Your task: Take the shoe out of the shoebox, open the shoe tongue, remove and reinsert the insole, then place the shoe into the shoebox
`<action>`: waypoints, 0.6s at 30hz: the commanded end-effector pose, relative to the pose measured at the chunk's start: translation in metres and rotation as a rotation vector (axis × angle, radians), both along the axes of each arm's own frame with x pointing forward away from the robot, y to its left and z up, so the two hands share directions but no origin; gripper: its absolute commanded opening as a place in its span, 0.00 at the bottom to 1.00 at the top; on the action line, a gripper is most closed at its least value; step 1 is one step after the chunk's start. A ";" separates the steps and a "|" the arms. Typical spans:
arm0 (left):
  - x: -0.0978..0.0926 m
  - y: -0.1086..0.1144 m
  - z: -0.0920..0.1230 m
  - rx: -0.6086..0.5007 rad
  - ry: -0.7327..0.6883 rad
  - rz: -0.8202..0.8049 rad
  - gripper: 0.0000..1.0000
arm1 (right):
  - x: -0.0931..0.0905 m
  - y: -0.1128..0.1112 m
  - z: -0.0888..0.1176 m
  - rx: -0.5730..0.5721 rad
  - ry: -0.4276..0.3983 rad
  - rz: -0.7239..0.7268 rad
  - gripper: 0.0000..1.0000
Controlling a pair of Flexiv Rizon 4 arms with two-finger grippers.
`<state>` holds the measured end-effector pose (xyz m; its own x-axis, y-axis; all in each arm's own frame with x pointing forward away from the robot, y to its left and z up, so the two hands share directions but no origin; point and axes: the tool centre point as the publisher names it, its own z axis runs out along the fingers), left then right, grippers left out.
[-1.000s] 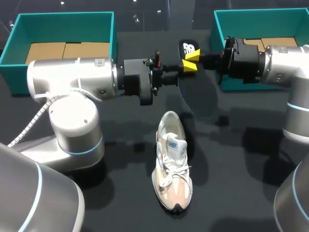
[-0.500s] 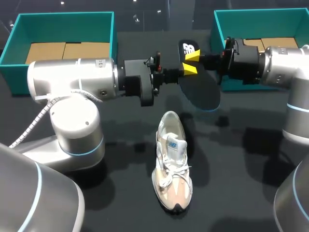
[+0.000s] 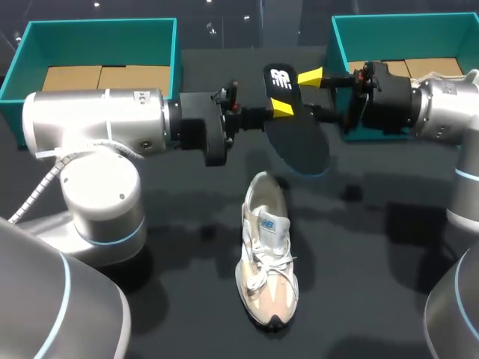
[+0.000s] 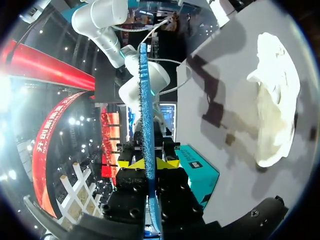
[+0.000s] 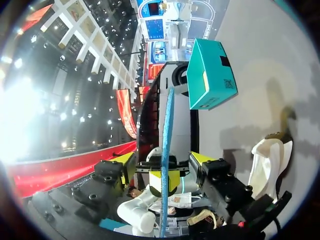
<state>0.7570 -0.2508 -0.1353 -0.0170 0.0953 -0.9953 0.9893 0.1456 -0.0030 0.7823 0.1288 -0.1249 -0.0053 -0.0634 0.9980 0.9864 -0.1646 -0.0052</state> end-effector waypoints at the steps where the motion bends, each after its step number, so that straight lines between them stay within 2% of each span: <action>1: -0.014 0.036 0.005 0.026 0.052 0.015 0.00 | -0.011 -0.018 0.000 -0.005 -0.007 0.014 1.00; 7: -0.022 0.051 0.006 0.006 0.213 0.042 0.00 | -0.018 -0.036 -0.001 -0.008 -0.035 0.000 1.00; 8: -0.023 0.053 0.007 -0.019 0.316 0.039 0.00 | -0.018 -0.036 -0.001 -0.008 -0.035 0.000 1.00; 9: -0.020 0.054 0.007 -0.040 0.487 0.040 0.00 | -0.018 -0.036 -0.001 -0.008 -0.035 0.000 1.00; 10: -0.018 0.055 0.007 -0.086 0.680 -0.029 0.00 | -0.018 -0.036 -0.001 -0.008 -0.035 0.000 1.00; 18: -0.018 0.055 0.007 -0.086 0.680 -0.029 0.00 | -0.018 -0.036 -0.001 -0.008 -0.035 0.000 1.00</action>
<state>0.7354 -0.2011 -0.1312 -0.5092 0.0270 -0.8602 0.8545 0.1348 -0.5016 0.7652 0.0924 -0.1254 -0.0405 -0.0571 0.9975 0.9863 -0.1621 0.0308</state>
